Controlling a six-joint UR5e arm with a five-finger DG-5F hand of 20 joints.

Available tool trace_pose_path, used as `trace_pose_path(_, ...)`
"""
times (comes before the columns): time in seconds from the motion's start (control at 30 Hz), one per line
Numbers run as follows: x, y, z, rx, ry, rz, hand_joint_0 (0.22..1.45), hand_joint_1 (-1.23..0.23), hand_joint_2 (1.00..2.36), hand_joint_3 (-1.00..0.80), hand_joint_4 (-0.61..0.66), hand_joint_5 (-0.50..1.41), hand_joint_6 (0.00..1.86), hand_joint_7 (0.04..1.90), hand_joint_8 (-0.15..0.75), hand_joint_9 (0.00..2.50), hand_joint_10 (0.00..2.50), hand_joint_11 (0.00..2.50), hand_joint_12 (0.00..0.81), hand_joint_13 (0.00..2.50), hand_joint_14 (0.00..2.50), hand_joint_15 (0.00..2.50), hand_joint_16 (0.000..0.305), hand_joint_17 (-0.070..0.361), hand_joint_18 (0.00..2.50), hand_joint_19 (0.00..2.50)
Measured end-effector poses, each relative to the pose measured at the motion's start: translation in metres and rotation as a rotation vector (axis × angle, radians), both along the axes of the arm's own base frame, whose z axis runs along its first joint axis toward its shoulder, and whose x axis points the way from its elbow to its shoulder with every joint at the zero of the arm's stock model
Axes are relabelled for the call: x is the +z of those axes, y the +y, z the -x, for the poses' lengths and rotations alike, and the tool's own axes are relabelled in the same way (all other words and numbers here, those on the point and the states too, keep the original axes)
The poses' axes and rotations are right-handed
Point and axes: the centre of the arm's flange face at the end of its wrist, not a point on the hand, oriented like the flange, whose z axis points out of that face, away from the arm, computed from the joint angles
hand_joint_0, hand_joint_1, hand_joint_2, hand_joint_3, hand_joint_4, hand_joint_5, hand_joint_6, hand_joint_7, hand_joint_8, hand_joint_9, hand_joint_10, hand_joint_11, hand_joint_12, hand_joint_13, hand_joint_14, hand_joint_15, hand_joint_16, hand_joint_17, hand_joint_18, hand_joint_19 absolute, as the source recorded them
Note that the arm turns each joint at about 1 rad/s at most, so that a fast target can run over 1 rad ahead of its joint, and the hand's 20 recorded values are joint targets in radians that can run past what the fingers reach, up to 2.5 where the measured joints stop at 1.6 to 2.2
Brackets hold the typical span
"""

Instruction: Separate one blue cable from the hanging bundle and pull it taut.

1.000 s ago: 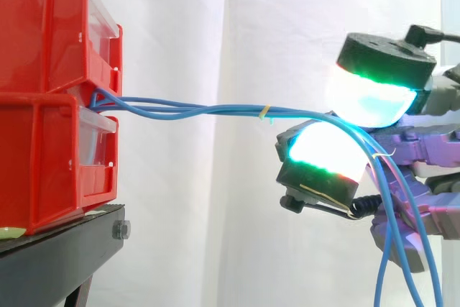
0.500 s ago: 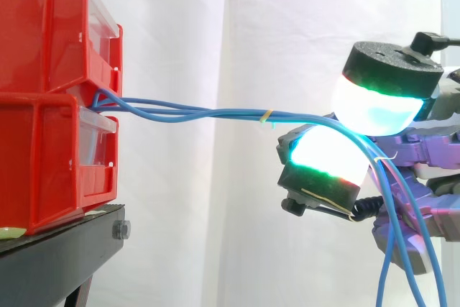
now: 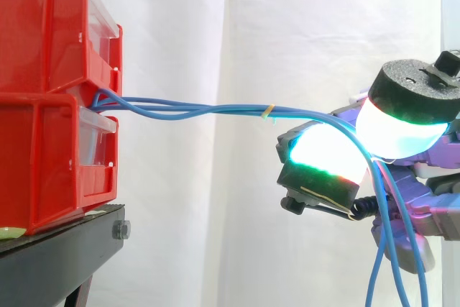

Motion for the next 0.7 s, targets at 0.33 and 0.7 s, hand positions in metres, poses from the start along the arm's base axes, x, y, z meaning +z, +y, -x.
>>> trace_pose_path(0.33,0.0,0.0002,0.0,0.002,0.001,0.0,0.46,-0.92,1.0,-0.5,0.05,0.15,0.5,1.37,0.138,2.05,0.03,0.52,0.289,1.45,0.02,0.71,0.05,0.113,1.01,0.78)
trace_pose_path(0.7,-0.0002,0.0002,0.0,0.005,0.001,-0.001,0.6,-0.6,1.0,-0.5,-0.01,0.15,0.53,1.29,0.106,2.08,0.03,0.58,0.262,1.43,0.02,0.75,0.042,0.095,0.94,0.84)
